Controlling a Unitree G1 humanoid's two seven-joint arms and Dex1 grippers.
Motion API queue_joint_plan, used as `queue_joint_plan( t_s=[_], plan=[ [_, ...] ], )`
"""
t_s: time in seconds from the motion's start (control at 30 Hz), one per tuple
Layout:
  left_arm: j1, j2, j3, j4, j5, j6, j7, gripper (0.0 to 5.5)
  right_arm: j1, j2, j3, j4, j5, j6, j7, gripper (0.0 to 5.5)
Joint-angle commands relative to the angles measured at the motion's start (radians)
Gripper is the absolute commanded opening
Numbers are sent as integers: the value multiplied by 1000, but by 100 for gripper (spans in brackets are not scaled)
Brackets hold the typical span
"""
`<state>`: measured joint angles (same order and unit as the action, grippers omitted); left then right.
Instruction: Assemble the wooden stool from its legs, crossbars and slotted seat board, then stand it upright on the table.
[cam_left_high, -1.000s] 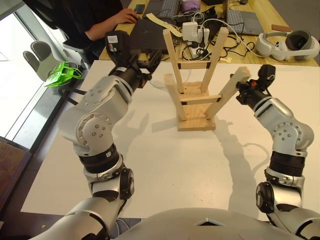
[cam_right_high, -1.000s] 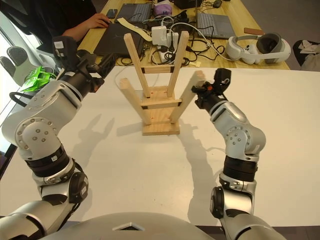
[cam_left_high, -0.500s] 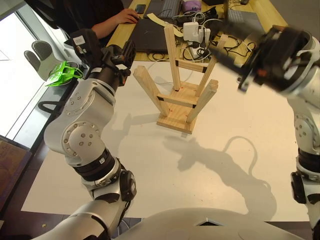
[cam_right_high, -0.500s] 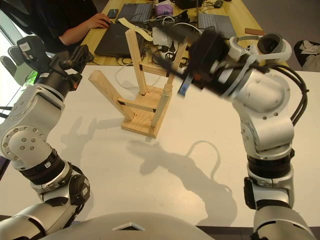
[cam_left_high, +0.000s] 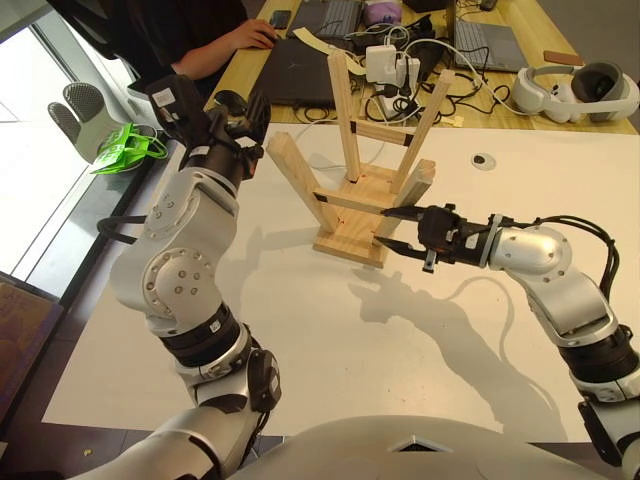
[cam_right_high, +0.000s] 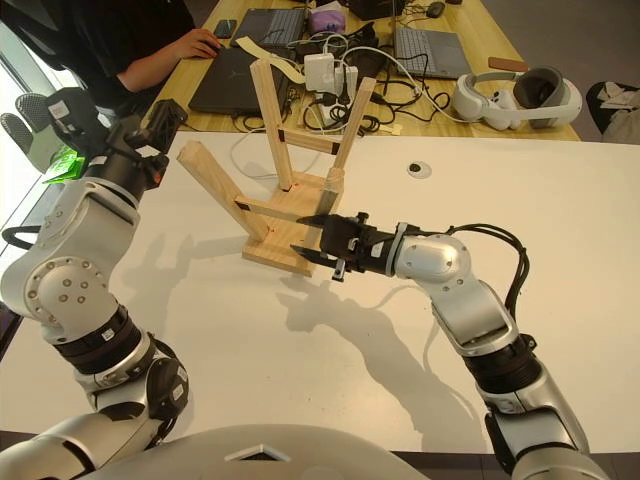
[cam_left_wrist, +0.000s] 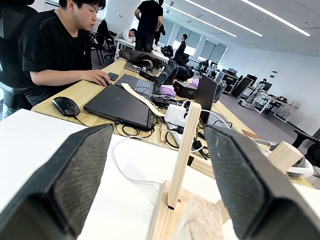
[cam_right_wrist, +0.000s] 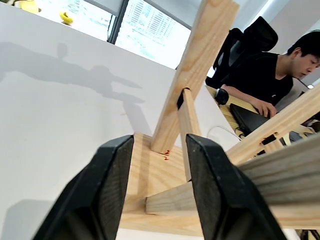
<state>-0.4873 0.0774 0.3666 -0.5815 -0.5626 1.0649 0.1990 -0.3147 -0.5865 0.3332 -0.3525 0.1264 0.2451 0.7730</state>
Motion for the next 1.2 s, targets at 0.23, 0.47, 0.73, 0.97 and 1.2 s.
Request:
queue_joint_plan(
  t_s=[0.23, 0.47, 0.73, 0.97, 1.2],
  plan=[
    [28, -7, 10, -34, 2, 6, 28, 339, -139, -149, -172, 284, -212, -49, -98, 193],
    [26, 0, 9, -28, -1, 9, 22, 339, -164, -207, -173, 326, -193, -151, 35, 193],
    [31, -2, 10, -34, 0, 10, 24, 339, -155, -268, -261, -43, 314, 191, 357, 193],
    [39, -13, 1, -33, 7, -1, 29, 339, -74, -211, -186, -203, 283, 240, 248, 193],
    [50, -12, 3, -44, 7, 0, 32, 339, -39, -48, -342, -279, 443, 294, 26, 193]
  ],
)
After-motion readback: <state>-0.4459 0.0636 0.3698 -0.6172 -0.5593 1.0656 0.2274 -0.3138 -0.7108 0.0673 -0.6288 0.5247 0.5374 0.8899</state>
